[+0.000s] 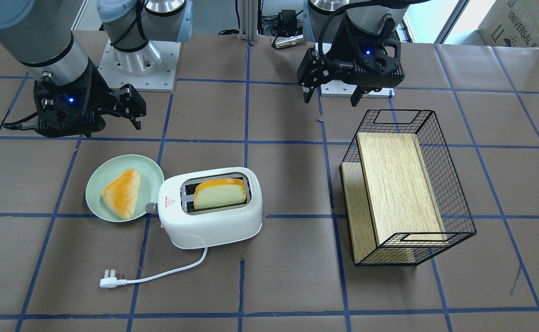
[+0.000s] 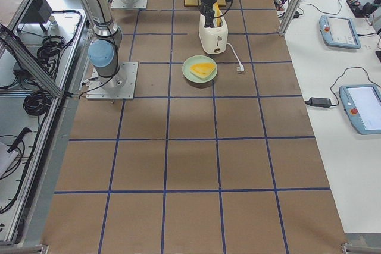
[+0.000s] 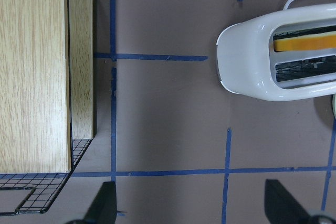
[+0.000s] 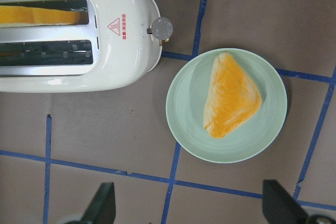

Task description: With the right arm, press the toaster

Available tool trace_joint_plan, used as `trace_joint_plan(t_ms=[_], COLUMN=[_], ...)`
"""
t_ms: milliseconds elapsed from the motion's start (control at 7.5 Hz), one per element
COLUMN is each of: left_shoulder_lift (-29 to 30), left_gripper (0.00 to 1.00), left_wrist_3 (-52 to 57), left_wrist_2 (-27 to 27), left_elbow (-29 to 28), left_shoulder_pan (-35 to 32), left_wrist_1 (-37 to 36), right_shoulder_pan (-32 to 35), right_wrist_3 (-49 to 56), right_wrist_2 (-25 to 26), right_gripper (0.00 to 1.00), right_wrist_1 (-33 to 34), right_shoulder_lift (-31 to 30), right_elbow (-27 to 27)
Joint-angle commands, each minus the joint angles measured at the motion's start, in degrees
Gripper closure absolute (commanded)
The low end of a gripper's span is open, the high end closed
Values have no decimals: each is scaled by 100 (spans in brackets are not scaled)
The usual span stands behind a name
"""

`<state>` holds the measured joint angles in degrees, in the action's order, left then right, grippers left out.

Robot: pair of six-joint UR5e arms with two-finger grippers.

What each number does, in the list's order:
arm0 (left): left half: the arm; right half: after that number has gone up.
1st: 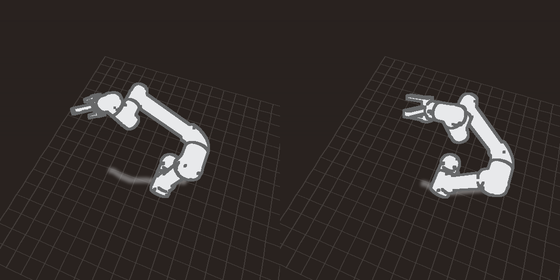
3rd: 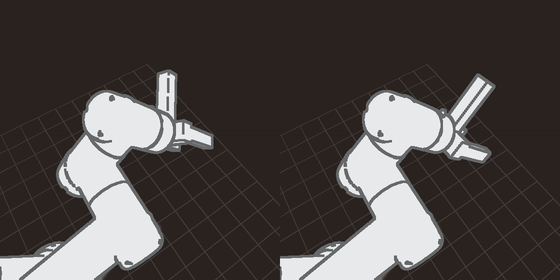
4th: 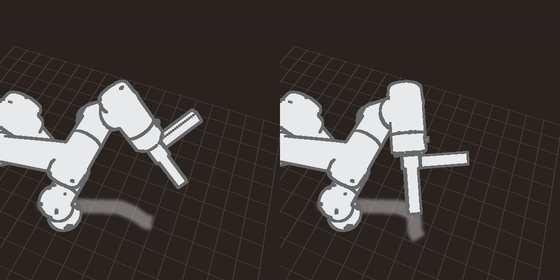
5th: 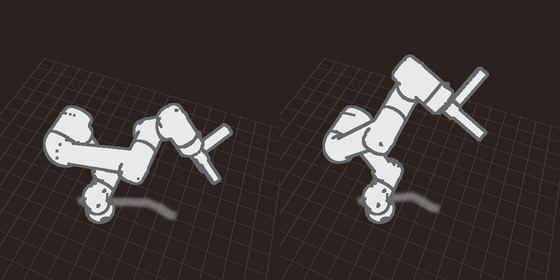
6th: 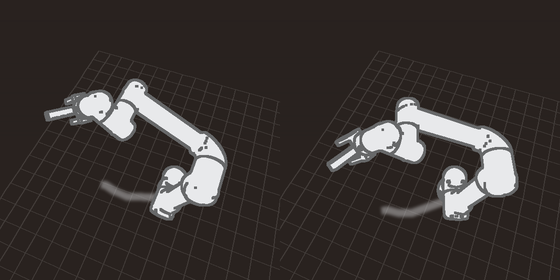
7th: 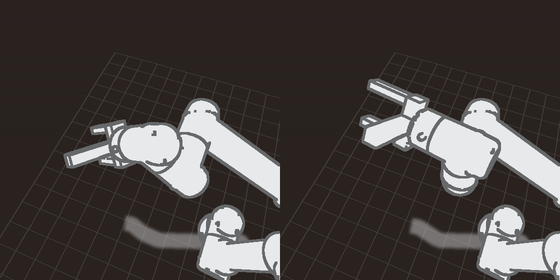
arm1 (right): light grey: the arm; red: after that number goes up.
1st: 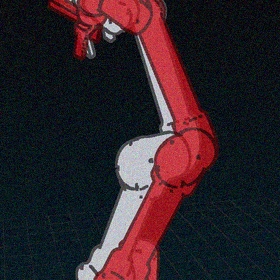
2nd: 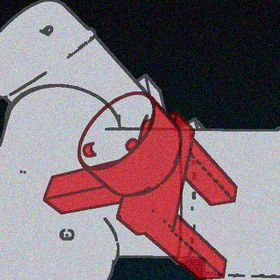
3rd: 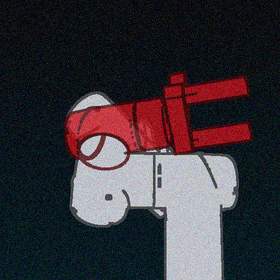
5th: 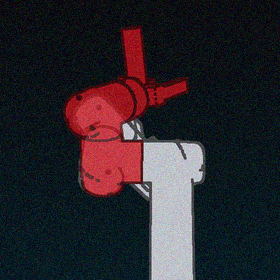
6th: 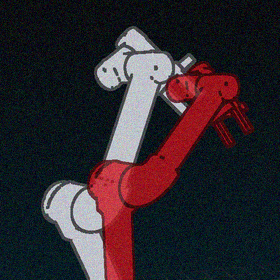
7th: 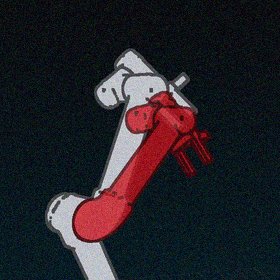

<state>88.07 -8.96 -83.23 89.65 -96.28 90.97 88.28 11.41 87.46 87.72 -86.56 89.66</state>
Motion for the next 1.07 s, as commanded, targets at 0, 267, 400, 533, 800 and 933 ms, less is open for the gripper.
trace_joint_plan(t_ms=[0, 267, 400, 533, 800, 933], left_shoulder_lift=[0, 0, 0, 0, 0, 0], left_gripper=[0, 0, 0, 0, 0, 0], left_wrist_3=[0, 0, 0, 0, 9, 0], left_wrist_2=[0, 0, 8, 8, 0, 0], left_elbow=[0, 0, 0, 0, 0, 0], left_shoulder_pan=[-5, -5, -5, -5, 4, 4], left_wrist_1=[0, 0, 0, 0, 0, 0], right_shoulder_pan=[-13, -66, -57, -13, 13, 66], right_wrist_3=[890, 3288, 3628, 4337, 5125, 5657], right_wrist_2=[-1, 165, 262, 254, 175, 18], right_gripper=[2, 21, 56, 67, 79, 80], right_wrist_1=[17, 427, 535, 1180, 1862, 1906], right_shoulder_lift=[69, 96, 200, 549, 746, 790], right_elbow=[34, 113, 218, 393, 648, 754])
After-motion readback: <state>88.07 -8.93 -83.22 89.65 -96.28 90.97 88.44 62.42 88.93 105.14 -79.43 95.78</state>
